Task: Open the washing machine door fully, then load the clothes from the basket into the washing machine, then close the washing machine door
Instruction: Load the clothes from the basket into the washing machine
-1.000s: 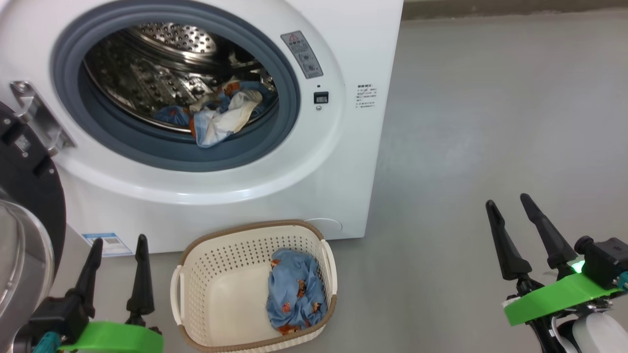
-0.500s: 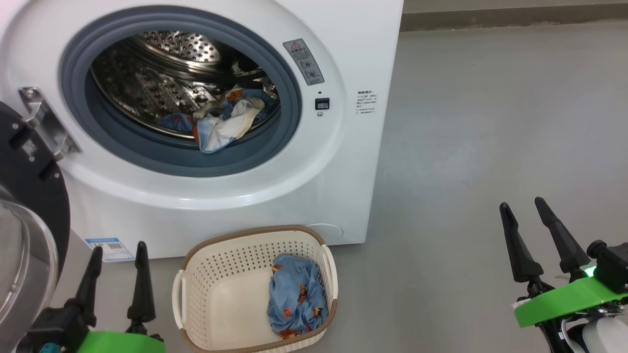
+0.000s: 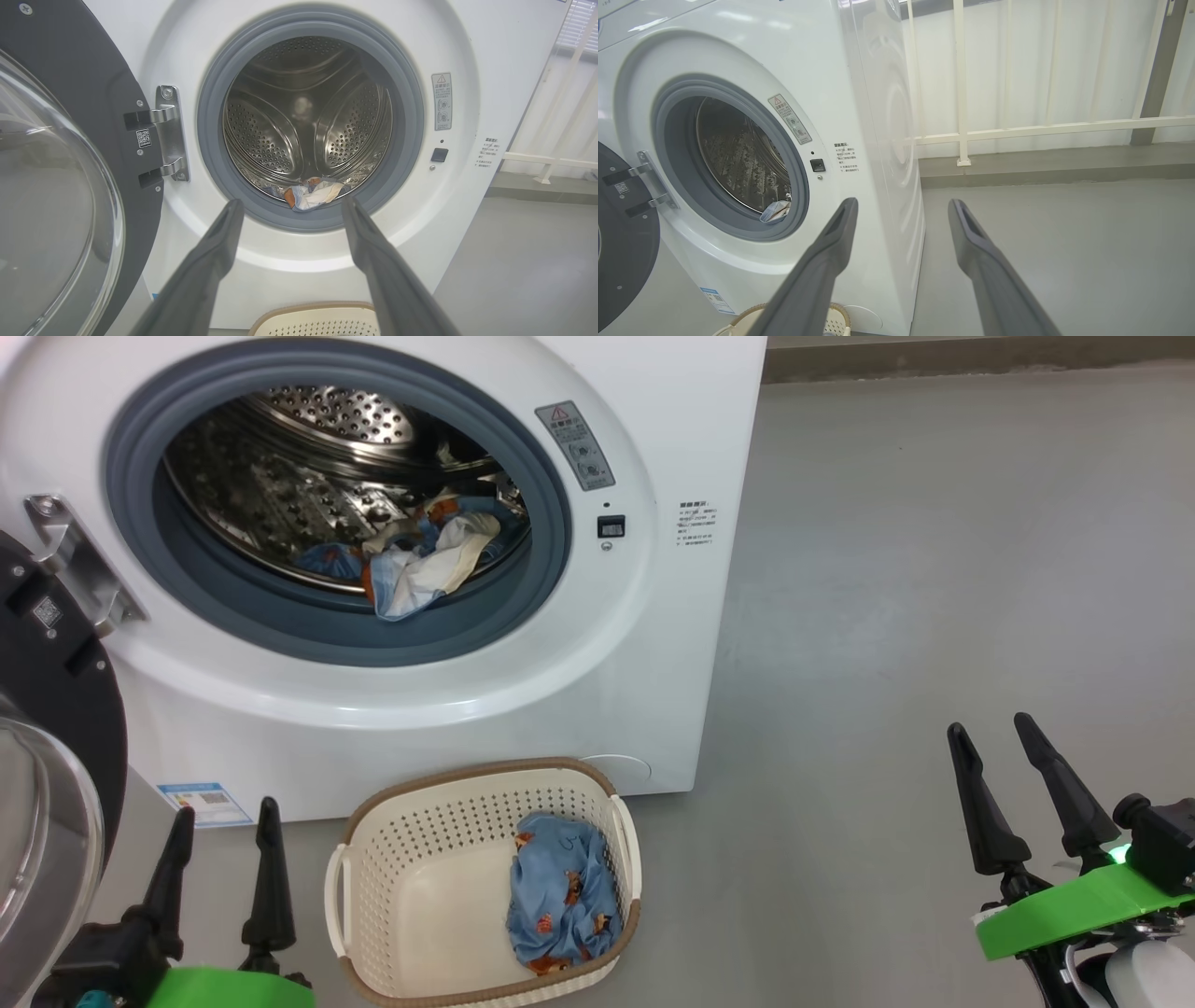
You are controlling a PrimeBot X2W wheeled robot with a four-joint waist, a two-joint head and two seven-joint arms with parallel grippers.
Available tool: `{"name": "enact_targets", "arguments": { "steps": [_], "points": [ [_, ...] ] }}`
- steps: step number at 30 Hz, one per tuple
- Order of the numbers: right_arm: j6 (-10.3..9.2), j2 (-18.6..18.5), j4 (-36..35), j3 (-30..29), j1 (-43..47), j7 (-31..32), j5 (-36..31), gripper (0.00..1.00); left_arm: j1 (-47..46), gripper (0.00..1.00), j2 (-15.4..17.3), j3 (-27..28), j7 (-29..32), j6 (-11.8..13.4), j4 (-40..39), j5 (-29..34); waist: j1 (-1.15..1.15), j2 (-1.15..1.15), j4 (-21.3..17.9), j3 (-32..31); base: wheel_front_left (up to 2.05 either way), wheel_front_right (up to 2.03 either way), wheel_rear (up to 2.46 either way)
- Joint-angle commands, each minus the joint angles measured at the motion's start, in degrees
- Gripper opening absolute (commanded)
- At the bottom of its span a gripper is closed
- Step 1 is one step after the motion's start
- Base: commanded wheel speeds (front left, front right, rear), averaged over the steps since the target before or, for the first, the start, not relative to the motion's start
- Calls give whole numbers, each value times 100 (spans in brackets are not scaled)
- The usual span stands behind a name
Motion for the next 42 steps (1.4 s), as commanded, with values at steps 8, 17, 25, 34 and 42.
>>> {"name": "enact_targets", "arguments": {
  "steps": [8, 17, 25, 34, 42],
  "points": [
    [31, -108, -88, 172, -154, -46, 0, 100, -88, 100, 53, 206, -37, 4, -179, 15, 0, 0, -10, 33, 0, 0, 0],
    [31, -98, -87, 181, -185, -46, 3, 100, -86, 100, 41, 196, -37, 4, -176, 1, 0, 0, -44, 72, 0, 0, 0],
    [31, -87, -74, 201, -213, -46, 14, 100, -132, 100, 25, 112, -37, 4, -110, -25, 0, 0, -89, 193, 0, 0, 0],
    [31, -29, -50, 176, -385, -46, 25, 100, -478, 100, 29, -205, -37, 4, 127, -114, 0, 0, -162, 720, 0, 0, 0],
    [31, 97, -139, 95, -696, -46, -24, 100, -1130, 100, 118, -575, -37, 4, 542, -173, 0, 0, -288, 1597, 0, 0, 0]
  ]
}}
